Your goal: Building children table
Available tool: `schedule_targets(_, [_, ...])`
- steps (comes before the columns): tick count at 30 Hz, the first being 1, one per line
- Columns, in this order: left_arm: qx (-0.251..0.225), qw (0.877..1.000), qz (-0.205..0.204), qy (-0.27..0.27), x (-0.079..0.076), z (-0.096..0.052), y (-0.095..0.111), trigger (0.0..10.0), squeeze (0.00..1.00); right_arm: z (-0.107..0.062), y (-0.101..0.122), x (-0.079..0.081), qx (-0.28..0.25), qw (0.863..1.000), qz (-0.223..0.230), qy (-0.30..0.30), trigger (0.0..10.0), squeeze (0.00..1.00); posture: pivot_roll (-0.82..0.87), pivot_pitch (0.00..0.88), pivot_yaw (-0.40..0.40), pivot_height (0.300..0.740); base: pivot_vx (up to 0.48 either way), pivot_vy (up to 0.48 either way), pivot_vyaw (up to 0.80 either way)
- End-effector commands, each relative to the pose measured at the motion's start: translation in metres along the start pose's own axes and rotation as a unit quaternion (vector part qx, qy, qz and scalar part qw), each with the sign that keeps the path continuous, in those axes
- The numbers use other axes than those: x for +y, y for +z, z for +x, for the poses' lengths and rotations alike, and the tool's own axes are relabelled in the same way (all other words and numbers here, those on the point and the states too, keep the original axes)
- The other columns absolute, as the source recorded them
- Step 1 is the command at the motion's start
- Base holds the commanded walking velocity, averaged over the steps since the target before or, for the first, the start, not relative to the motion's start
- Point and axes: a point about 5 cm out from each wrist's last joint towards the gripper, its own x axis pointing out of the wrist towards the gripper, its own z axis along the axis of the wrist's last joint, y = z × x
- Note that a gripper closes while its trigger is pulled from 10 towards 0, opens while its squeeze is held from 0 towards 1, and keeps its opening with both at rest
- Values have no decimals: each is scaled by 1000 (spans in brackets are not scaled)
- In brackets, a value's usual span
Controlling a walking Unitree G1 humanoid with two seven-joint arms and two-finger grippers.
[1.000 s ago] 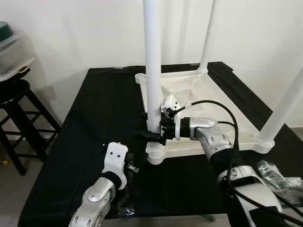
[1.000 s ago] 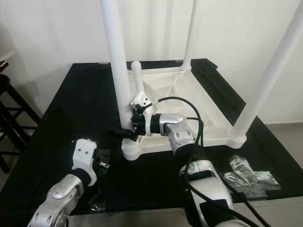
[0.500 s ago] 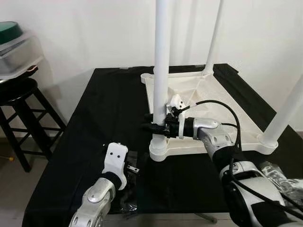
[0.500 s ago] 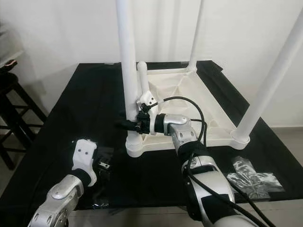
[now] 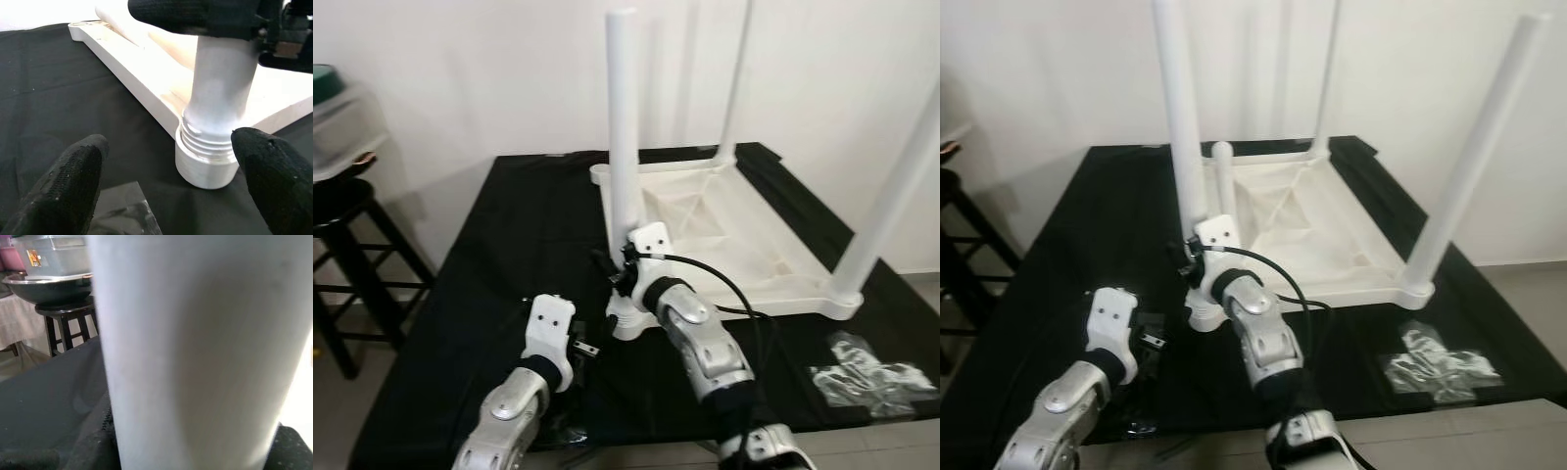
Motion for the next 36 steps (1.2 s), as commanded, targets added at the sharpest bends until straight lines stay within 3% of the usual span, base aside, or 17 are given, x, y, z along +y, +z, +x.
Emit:
schedule_targets(1, [4,1000,-2,7,3,-1,-2,10000,0,-7,-41,-4,90,995,25,-19,0,0,-35,0,19,740,0,0,0])
schedule_targets(2, [1,1000,-3,15,5,0,-1,10000,0,-8,-38,-1,81,996,41,-12,10000,1000,-36,0,23,740,0,0,0])
schedule_targets(4, [-3,1000,-2,24,8,1,0,10000,0,-13,-29,8,61,996,65,4,10000,1000,-32,0,23,740,0,0,0])
schedule_targets(7, [-6,1000,8,26,9,1,2,10000,0,-17,-20,9,30,997,70,30,10000,1000,-29,0,23,740,0,0,0])
schedule_targets(12, [-31,999,12,34,12,-5,9,10000,0,-36,-19,-3,-1,996,59,67,10000,1000,-36,0,28,740,0,0,0])
schedule_targets(13, [-40,999,13,33,13,-7,11,10000,0,-42,-22,-9,-1,997,53,64,10000,816,-38,0,28,740,0,0,0])
schedule_targets(14, [-49,998,14,25,11,-11,14,10000,0,-51,-25,-17,4,998,44,49,10000,137,-47,0,31,740,0,0,0])
schedule_targets(16, [-54,998,14,19,10,-13,16,10000,0,-56,-27,-22,10,998,40,37,10000,137,-47,0,31,740,0,0,0])
schedule_targets(17, [-63,998,15,-12,3,-18,21,10000,0,-69,-32,-30,21,999,38,20,10000,0,-62,0,40,740,0,0,0])
schedule_targets(22, [-75,995,15,-64,-9,-26,30,10000,0,-87,-36,-31,27,997,50,50,10000,0,-65,0,44,740,0,0,0])
schedule_targets(23, [-81,994,13,-74,-11,-26,34,10000,0,-92,-37,-28,28,996,48,76,10000,0,-61,0,44,740,0,0,0])
schedule_targets(26, [-95,991,15,-91,-17,-23,44,10000,0,-99,-42,-29,48,995,34,79,10000,0,-64,0,43,740,0,0,0])
schedule_targets(28, [-102,989,21,-105,-21,-19,50,10000,0,-103,-49,-37,67,996,19,50,10000,0,-61,0,41,740,0,0,0])
schedule_targets(30, [-91,989,34,-113,-24,-13,48,10000,0,-107,-58,-53,108,994,-29,-9,10000,0,-67,0,41,740,0,0,0])
schedule_targets(31, [-81,989,48,-113,-26,-9,45,10000,0,-108,-60,-62,115,992,-26,-45,10000,0,-71,0,41,740,0,0,0])
schedule_targets(36, [-54,991,70,-98,-26,0,38,10000,0,-110,-57,-72,113,990,-9,-89,10000,0,-83,0,47,740,0,0,0])
